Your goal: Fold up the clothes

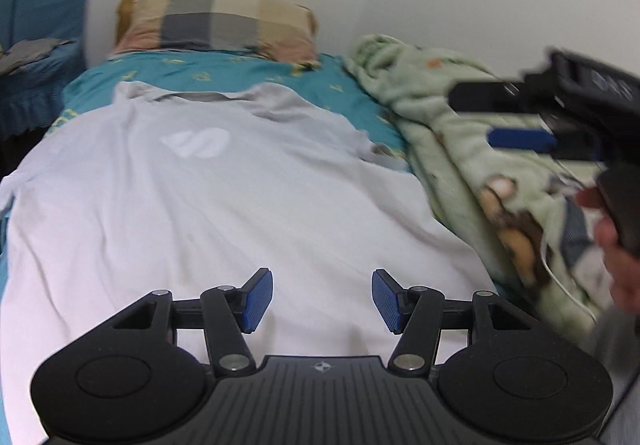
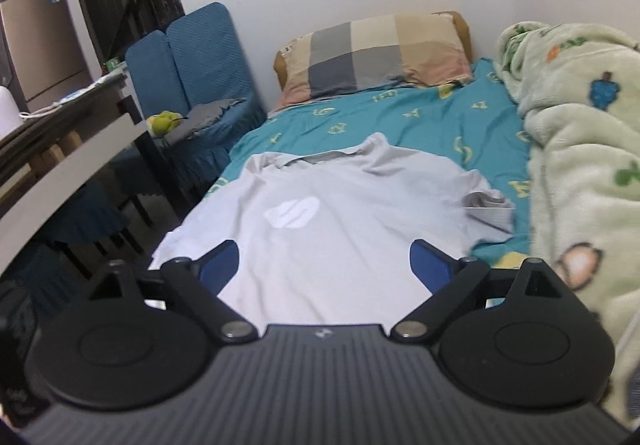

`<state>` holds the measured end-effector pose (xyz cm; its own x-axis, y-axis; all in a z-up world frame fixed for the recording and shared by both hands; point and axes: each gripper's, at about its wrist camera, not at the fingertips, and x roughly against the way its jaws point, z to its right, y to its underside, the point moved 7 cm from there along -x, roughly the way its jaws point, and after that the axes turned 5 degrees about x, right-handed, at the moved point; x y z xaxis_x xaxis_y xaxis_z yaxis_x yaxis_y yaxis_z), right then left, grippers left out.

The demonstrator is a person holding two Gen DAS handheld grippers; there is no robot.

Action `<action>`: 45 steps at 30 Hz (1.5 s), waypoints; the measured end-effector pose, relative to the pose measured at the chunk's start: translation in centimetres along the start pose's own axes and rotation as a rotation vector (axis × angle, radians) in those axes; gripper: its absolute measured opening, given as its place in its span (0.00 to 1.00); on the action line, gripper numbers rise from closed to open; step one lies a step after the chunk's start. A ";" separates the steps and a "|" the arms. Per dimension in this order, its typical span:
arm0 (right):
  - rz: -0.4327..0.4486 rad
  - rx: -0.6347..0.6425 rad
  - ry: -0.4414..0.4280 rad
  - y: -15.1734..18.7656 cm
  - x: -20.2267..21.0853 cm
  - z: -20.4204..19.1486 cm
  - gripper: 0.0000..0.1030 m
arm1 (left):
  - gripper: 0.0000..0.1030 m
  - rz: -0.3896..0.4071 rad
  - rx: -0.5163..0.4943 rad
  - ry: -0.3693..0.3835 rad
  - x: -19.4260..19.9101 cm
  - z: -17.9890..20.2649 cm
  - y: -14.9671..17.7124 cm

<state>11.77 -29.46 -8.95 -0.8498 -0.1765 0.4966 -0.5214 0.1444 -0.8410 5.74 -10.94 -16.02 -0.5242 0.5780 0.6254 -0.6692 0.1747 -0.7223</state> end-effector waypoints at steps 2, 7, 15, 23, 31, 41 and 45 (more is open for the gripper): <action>0.011 -0.034 -0.004 -0.2 0.7 1.1 0.91 | 0.60 -0.033 -0.039 0.035 -0.3 1.4 1.1; 0.017 -0.160 0.000 -0.4 2.0 6.1 0.91 | 0.60 -0.130 -0.211 0.081 -2.5 4.4 4.3; 0.025 -0.339 -0.001 0.1 1.6 10.8 0.91 | 0.60 -0.240 -0.436 0.184 -5.0 8.0 8.3; -0.053 -0.227 -0.013 0.6 -0.5 7.9 0.91 | 0.60 -0.289 -0.466 0.242 -6.7 8.9 9.4; -0.073 -0.237 -0.002 1.1 -0.8 8.0 0.91 | 0.55 -0.272 -0.491 0.172 -8.2 9.2 9.5; -0.082 -0.221 0.021 1.5 -0.8 8.2 0.91 | 0.02 -0.282 -0.487 0.100 -7.1 8.6 7.4; -0.083 -0.228 0.025 1.6 -0.9 8.3 0.91 | 0.02 -0.340 -0.471 0.119 -5.3 8.8 7.6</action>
<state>12.35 -37.12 -12.46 -0.8036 -0.1735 0.5694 -0.5909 0.3472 -0.7282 -1.17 -19.67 -22.26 -0.2409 0.5084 0.8267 -0.4690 0.6848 -0.5578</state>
